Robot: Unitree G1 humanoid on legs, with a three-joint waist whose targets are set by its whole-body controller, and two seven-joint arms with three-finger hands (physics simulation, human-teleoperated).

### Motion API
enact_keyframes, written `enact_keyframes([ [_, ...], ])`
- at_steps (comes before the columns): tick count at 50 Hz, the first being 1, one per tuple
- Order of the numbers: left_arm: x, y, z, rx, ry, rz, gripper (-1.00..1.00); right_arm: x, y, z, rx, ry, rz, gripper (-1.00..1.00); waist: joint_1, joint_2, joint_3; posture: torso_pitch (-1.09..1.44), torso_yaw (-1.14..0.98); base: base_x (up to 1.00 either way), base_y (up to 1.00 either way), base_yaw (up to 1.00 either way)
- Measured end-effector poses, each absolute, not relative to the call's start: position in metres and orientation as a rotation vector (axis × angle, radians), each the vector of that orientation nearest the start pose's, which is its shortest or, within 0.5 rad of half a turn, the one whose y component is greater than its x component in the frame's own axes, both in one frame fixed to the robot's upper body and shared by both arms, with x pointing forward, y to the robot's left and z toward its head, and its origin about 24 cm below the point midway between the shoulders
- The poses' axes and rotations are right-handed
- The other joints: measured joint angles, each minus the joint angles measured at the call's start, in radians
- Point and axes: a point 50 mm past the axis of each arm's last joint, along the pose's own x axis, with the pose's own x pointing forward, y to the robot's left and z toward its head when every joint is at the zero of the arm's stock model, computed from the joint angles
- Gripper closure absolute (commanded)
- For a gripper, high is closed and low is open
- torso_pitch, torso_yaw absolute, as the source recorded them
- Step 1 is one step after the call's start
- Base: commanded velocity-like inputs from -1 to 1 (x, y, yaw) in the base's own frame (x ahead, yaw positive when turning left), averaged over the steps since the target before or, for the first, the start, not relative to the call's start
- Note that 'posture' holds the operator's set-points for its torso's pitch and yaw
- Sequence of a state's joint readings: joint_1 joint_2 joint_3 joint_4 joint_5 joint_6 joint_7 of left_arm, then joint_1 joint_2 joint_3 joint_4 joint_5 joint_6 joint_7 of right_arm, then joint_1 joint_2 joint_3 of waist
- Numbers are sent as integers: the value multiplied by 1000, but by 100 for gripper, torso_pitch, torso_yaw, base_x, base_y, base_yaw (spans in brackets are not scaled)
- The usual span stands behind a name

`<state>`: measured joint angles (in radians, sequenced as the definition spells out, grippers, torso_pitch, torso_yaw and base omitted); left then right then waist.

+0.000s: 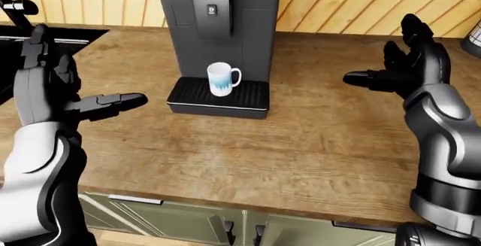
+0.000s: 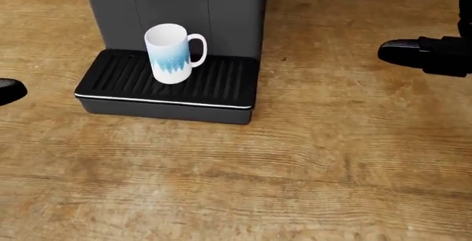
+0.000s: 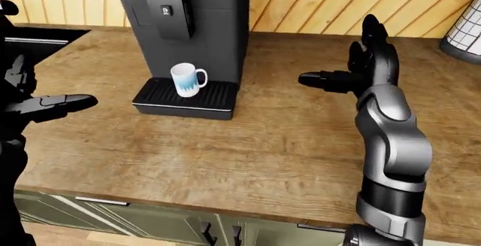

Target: Pick the mug from under the coffee machine dispenser and place it on the counter.

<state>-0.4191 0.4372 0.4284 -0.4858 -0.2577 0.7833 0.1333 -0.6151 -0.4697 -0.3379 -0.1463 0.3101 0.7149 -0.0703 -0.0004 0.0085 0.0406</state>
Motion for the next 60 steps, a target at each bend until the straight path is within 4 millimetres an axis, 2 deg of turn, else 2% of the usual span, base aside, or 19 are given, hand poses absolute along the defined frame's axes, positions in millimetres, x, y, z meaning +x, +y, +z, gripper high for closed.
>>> enact_keyframes([
  [7,263,269,223,92,-169,430,-100,313,-261,230,-2,-134,-230,-100,1,-11,-1,0,0,0,0,0],
  [28,271,221,235,60,-154,525,-100,313,-262,230,-7,-126,-239,-100,3,-16,-3,0,0,0,0,0],
  [42,278,181,221,32,-89,457,-100,313,-263,229,-7,-118,-241,-100,6,-28,-4,0,0,0,0,0],
  [50,282,155,221,14,-79,396,-100,313,-263,228,-7,-115,-240,-100,7,-34,-5,0,0,0,0,0],
  [55,285,129,215,-6,-55,331,-100,313,-263,227,-7,-114,-237,-100,8,-39,-7,0,0,0,0,0],
  [60,287,112,210,-11,-35,286,-100,313,-262,227,-7,-114,-233,-100,8,-43,-6,0,0,0,0,0],
])
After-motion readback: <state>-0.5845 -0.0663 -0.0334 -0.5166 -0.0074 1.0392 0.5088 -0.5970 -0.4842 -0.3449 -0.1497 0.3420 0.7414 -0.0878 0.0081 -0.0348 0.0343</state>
